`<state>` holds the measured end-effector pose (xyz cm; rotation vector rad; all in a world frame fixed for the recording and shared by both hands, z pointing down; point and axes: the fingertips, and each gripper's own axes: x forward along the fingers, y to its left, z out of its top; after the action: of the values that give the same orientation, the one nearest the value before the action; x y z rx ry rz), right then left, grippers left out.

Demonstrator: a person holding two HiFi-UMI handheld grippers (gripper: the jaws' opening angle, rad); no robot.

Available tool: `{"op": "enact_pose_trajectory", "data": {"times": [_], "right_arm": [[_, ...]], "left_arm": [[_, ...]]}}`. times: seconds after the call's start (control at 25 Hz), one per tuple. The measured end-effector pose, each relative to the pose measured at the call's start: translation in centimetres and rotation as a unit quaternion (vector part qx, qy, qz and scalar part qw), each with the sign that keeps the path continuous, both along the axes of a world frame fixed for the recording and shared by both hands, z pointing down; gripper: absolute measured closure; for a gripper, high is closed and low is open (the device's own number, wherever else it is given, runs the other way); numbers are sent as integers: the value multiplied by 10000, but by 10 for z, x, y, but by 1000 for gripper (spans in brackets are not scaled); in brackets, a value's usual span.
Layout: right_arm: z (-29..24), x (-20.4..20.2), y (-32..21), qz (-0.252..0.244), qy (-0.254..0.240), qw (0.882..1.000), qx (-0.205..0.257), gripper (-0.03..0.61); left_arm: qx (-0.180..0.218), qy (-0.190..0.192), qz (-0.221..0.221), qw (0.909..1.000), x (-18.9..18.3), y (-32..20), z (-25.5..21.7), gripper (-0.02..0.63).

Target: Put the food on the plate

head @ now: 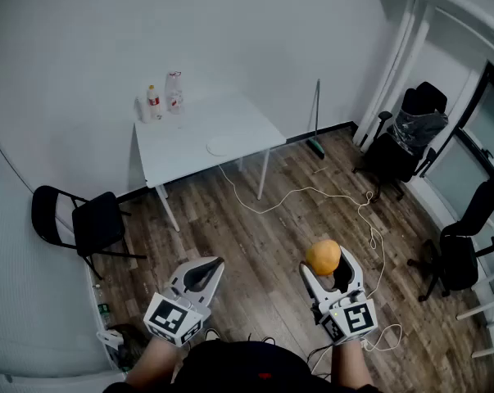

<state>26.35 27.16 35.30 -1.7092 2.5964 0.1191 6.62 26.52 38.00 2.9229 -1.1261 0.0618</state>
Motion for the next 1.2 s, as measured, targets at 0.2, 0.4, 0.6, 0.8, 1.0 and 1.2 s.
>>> {"op": "enact_pose_trajectory", "data": {"times": [0.2,0.4,0.6,0.8,1.0,1.2], "right_arm": [[-1,-3,4,-39,-31,10000,2,218],[4,2,12,90,-73,9999,-76,218],[3,6,17,91,-91,9999,7,218],[2,-9,12,-6,-132,9999,53,218],[5,-35,5,54,-174,9998,-62,218],[-2,-77,-9,136,-222,9996,-87,218]], "left_arm": [[-45,6,60,10000,3,3,0,591],[-61,18,112,9999,6,9,3,591],[-69,29,121,9999,7,11,2,591],[-136,22,103,9999,-6,6,5,591],[-141,29,172,9997,-33,0,10,591],[-129,135,188,9996,-77,-20,6,591]]}}
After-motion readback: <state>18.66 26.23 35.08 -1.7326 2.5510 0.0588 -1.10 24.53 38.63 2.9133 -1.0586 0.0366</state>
